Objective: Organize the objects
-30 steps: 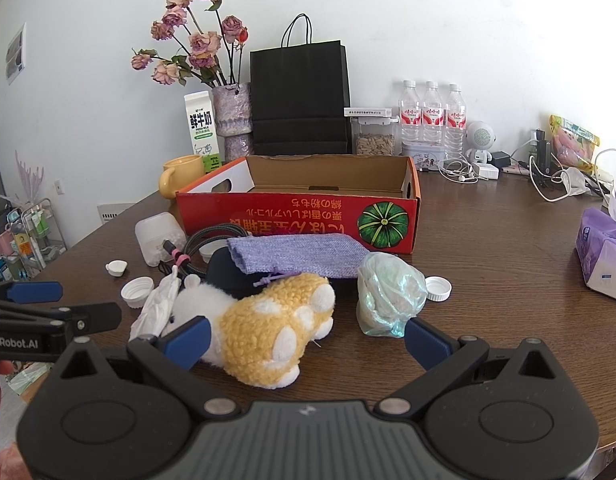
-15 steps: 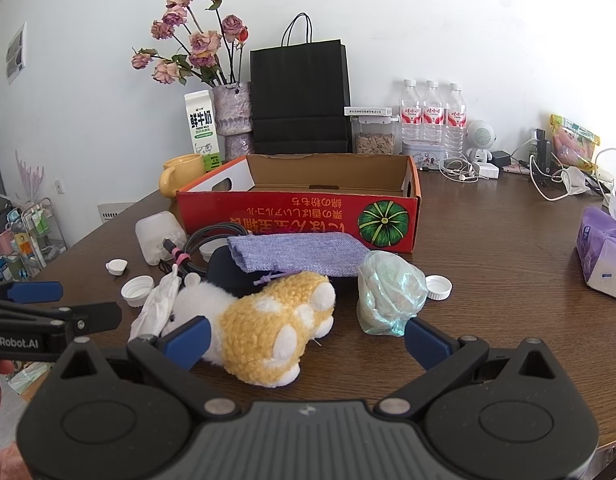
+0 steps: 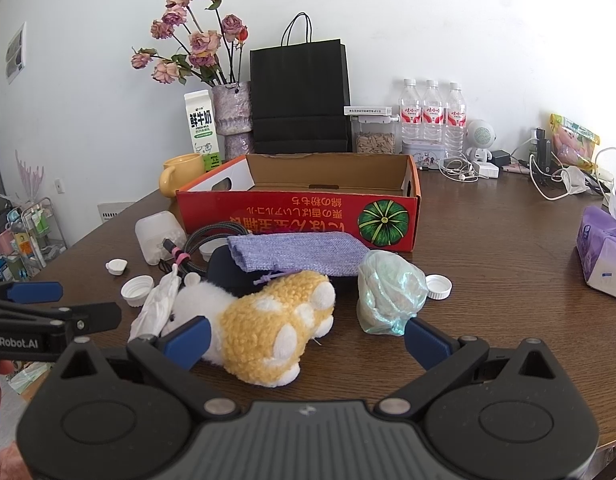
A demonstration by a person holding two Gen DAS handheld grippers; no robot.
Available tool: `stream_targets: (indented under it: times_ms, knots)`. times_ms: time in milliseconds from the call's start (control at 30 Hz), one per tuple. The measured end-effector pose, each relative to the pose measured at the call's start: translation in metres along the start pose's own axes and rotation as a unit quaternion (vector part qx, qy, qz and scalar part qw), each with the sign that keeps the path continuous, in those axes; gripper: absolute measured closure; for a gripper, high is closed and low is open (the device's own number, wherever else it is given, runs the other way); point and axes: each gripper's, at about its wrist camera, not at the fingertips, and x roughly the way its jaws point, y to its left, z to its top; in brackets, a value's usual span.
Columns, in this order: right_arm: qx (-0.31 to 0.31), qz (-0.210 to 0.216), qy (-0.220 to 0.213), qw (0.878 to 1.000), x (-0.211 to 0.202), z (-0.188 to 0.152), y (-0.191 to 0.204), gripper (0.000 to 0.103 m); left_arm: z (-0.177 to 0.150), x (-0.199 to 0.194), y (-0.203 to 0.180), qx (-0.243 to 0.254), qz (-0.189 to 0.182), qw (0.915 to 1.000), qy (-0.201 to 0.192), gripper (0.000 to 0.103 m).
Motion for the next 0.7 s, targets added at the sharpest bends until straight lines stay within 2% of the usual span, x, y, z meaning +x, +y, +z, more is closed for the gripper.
stream_targets:
  times_ms: [367,700]
  knots:
    - [0.001,-0.001,-0.002,1.000,0.000,0.001,0.001,0.000,0.001,-0.001,0.001,-0.003,0.002,1.0000,-0.001,0.000]
    - [0.006,-0.016,-0.014,1.000,0.001,0.003,-0.013,0.000,0.003,0.011,0.029,-0.030,0.035,0.9989,-0.001,0.000]
